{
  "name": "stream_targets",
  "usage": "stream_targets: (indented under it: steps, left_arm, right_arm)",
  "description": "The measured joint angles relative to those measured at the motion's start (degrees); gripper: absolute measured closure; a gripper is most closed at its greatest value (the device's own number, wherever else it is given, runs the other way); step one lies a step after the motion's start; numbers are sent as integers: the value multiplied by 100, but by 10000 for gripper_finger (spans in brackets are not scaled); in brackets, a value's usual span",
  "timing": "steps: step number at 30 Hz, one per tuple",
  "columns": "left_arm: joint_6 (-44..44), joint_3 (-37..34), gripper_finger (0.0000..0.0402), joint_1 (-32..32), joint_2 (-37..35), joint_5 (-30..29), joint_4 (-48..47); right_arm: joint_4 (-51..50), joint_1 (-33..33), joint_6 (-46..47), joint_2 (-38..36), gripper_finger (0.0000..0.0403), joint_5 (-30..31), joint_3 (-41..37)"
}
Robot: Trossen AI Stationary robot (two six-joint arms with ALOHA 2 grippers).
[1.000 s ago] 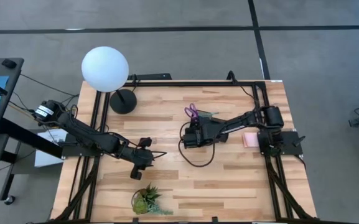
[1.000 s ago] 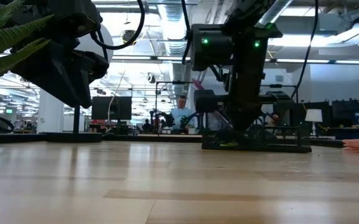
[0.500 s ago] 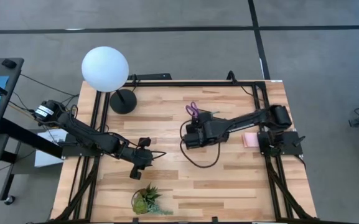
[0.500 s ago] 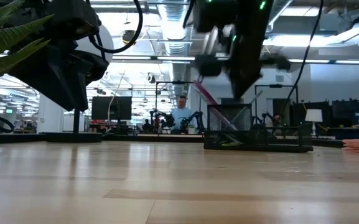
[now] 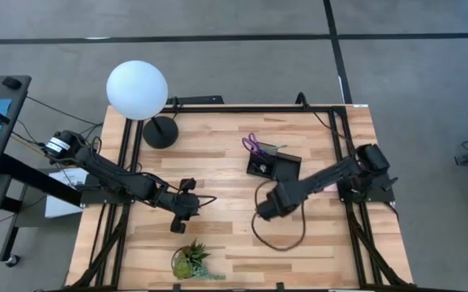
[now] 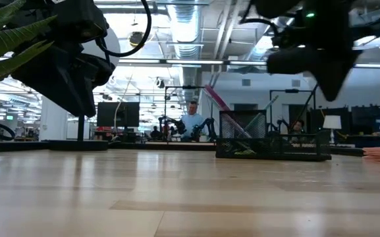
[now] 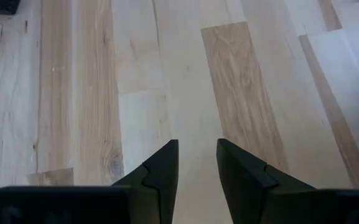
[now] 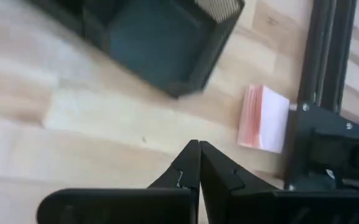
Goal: Pick and place office supplies into organizer
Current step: Put the pink sticky notes into the black desk organizer
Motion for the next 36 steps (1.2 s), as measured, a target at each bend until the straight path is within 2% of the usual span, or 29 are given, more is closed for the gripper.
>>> stream_targets:
  steps: [3, 6, 9, 11, 13, 16, 22, 25, 29, 32, 36]
  left_arm:
    - [-69, 0, 297, 0, 0, -8, -3]
    - [-189, 0, 297, 0, 0, -29, -11]
    - [-294, 0, 297, 0, 0, -38, -9]
    - [-373, 0, 297, 0, 0, -37, 19]
    - [-469, 0, 297, -9, 0, -45, 53]
    - [-525, 0, 297, -65, 0, -50, 65]
    - [-532, 0, 297, -222, 0, -37, 98]
    - [-525, 0, 297, -270, 0, -24, 113]
    - [-500, 0, 297, -291, 0, -7, 157]
    - [-494, 0, 297, -291, 0, -9, 194]
    - [-488, 0, 297, -291, 0, -9, 247]
  right_arm:
    - [-41, 247, -96, 4, 403, -259, -90]
    - [-99, 384, -575, 4, 393, -951, -107]
    - [-101, 424, -1300, 4, 367, -1475, -124]
    - [-97, 424, -1751, 2, 345, -1559, -186]
    - [-92, 408, -1948, 4, 323, -1494, -301]
    - [-70, 321, -1620, -46, 294, -1315, -675]
    - [-101, 53, -865, -877, 258, -1497, -2016]
    - [171, -50, -359, -1565, 252, -1620, -2646]
    - [1500, -94, 0, -2325, 256, -1300, -3273]
    - [2021, -95, 63, -2512, 262, -782, -3605]
    - [1849, -158, 499, -2380, 267, -508, -3853]
